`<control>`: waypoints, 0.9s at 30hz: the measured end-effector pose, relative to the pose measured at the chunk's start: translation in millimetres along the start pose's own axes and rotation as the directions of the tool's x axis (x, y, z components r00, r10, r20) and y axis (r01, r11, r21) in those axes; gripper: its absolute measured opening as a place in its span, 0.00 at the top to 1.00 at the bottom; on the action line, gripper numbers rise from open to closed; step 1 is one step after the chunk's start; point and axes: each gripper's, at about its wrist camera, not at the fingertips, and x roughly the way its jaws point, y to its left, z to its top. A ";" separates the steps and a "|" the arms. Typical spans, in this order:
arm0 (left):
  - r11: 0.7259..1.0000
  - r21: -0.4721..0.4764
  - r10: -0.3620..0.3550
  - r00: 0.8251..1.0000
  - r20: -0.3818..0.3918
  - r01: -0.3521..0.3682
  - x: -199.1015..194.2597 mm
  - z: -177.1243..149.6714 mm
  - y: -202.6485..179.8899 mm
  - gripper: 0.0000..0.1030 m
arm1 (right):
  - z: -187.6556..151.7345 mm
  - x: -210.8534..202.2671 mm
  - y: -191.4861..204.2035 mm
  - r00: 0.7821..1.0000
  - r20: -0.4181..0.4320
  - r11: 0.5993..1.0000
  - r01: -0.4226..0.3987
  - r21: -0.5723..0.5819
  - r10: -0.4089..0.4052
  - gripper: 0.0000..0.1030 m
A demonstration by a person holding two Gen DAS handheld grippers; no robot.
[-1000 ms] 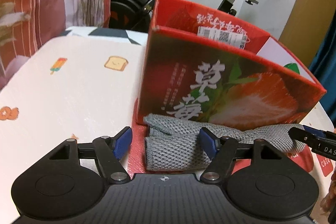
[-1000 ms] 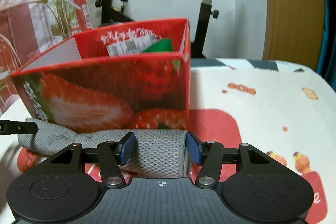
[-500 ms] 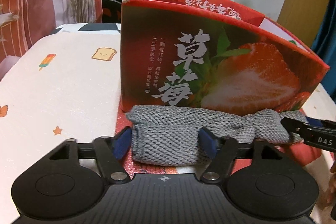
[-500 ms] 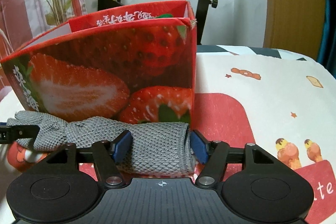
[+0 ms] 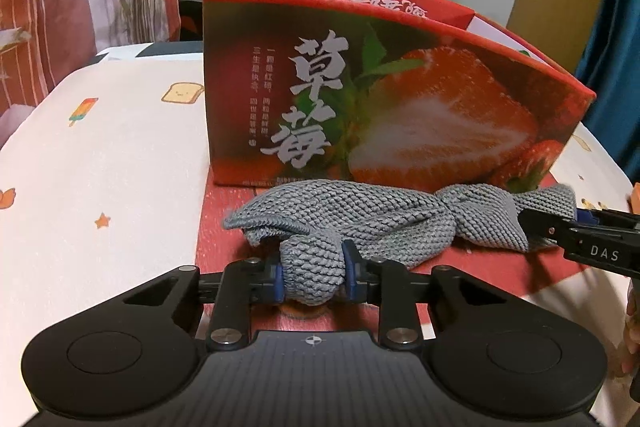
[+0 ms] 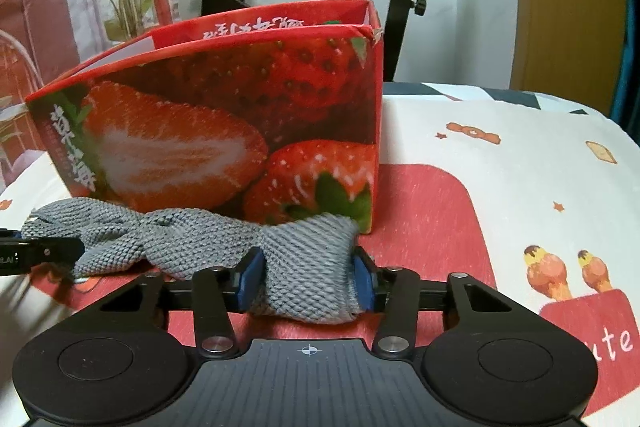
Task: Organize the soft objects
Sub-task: 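Move both tools down and close them on the grey mesh towel, then lift the grey towel with both tools up toward the red box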
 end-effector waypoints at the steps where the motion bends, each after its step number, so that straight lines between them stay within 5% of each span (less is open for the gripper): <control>1: 1.000 0.002 0.000 1.000 -0.001 0.000 -1.5 -1.6 -0.8 0.72 | -1.1 -1.6 0.7 1.000 -0.003 1.000 -0.004 -0.005 0.004 0.61; 9: 1.000 -0.004 0.000 1.000 -0.006 0.000 -16.3 -16.5 -4.2 0.72 | -9.5 -15.0 1.3 0.999 -0.026 0.999 -0.045 -0.018 0.044 0.69; 27: 0.998 -0.060 0.005 1.000 0.003 -0.004 -39.1 -40.4 -1.7 0.72 | -23.6 -37.9 9.8 0.995 -0.072 0.997 -0.069 -0.017 0.068 0.70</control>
